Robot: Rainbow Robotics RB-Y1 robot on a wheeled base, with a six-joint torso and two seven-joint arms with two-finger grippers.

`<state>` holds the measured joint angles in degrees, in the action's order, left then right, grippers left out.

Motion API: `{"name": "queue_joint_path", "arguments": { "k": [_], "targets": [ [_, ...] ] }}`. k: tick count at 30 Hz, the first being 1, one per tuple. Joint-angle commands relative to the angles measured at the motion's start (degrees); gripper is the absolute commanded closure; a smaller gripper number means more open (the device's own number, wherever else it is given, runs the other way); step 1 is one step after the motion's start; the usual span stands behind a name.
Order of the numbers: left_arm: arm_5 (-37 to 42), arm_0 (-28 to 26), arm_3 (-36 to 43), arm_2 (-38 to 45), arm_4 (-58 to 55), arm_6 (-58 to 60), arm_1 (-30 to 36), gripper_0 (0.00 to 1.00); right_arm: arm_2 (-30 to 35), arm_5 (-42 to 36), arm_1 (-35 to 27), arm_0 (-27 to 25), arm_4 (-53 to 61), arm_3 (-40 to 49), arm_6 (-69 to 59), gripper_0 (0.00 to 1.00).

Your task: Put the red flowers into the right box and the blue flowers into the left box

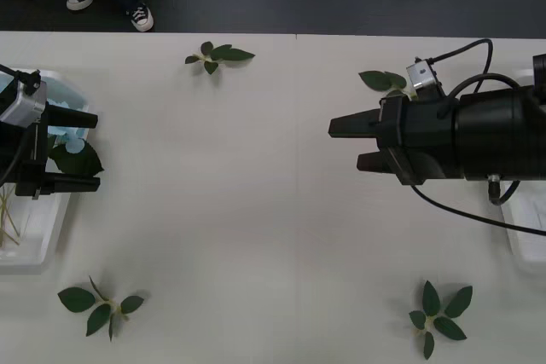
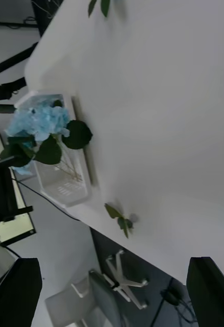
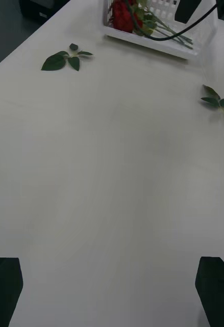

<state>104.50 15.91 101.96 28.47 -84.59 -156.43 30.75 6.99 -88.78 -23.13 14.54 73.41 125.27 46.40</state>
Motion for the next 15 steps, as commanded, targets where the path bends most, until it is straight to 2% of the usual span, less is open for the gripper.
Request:
{"name": "queue_joint_path", "arguments": {
  "k": [1,15],
  "targets": [
    [-0.26,1.58,1.48,1.24,-0.05,1.43,1.42,0.00,1.19,2.29,-1.30,-2.32,2.44,2.18,-1.66,0.17],
    [-0.26,1.58,1.48,1.24,-0.05,1.43,1.42,0.00,1.28,2.21,-2.18,-4.26,3.23,3.85,-1.05,0.17]
  ]
}}
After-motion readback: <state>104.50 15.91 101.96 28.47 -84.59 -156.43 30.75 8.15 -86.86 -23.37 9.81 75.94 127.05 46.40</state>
